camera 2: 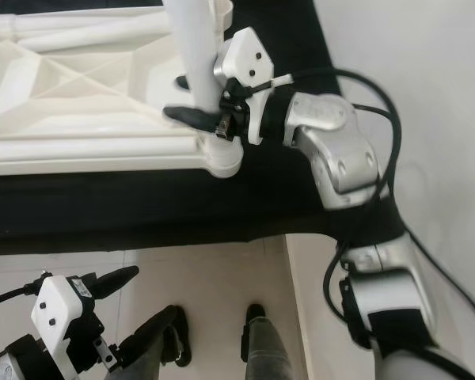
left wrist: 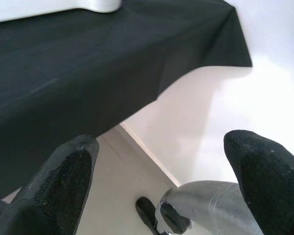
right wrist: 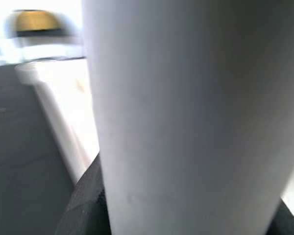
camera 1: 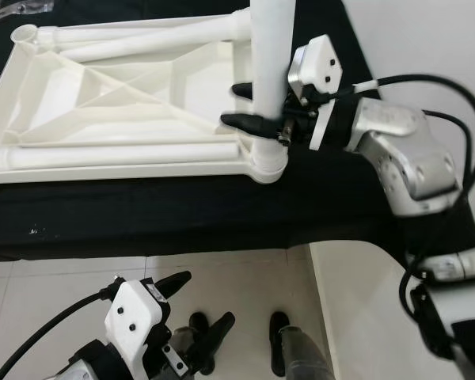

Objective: Building children table

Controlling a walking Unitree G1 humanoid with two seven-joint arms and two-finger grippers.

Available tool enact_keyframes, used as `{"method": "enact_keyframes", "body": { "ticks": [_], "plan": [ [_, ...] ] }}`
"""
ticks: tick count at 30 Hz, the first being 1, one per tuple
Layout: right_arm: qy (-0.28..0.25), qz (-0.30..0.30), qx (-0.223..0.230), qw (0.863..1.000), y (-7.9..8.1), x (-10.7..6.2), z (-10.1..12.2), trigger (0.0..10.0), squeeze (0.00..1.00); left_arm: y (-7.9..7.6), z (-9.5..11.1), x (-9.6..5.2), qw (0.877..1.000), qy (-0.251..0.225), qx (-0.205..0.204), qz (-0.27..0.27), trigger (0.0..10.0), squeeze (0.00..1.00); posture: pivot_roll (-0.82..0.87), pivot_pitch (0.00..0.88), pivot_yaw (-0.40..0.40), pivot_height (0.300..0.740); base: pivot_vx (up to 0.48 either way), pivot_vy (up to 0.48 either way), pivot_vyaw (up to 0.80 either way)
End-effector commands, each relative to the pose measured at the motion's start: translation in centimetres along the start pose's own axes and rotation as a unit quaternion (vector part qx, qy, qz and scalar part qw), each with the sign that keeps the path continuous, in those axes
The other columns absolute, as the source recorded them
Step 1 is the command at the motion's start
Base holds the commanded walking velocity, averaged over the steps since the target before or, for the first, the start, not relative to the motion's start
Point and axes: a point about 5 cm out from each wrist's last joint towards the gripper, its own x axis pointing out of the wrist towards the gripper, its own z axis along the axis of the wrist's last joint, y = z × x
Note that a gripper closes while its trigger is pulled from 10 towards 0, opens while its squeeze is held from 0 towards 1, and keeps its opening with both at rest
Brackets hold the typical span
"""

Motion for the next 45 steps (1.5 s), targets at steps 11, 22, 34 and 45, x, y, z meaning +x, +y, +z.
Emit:
{"method": "enact_keyframes", "body": {
  "ticks": [11,22,34,45],
  "plan": [
    [0.133,-0.228,0.153,0.952,2.1,-2.7,-6.4,10.0,0.0,0.2,-0.7,0.4,1.0,0.002,-0.005,0.004,10.0,0.0,-0.04,0.426,0.02,0.74,0.0,0.0,0.0],
    [0.13,-0.271,0.18,0.937,3.9,-3.0,-5.7,10.0,0.0,0.7,-0.8,0.7,1.0,-0.001,-0.001,0.008,10.0,0.0,-0.05,0.412,0.02,0.74,0.0,0.0,0.0],
    [0.003,-0.093,0.2,0.975,7.8,-1.8,-2.6,10.0,0.0,1.0,-1.0,1.0,1.0,-0.002,0.003,0.006,10.0,0.0,-0.05,0.399,0.026,0.74,0.0,0.0,0.0],
    [-0.029,0.065,0.149,0.986,9.1,-2.2,-1.1,10.0,0.0,1.1,-1.1,1.3,1.0,-0.006,0.006,0.009,10.0,0.0,-0.05,0.389,0.019,0.74,0.0,0.0,0.0]
  ]
}}
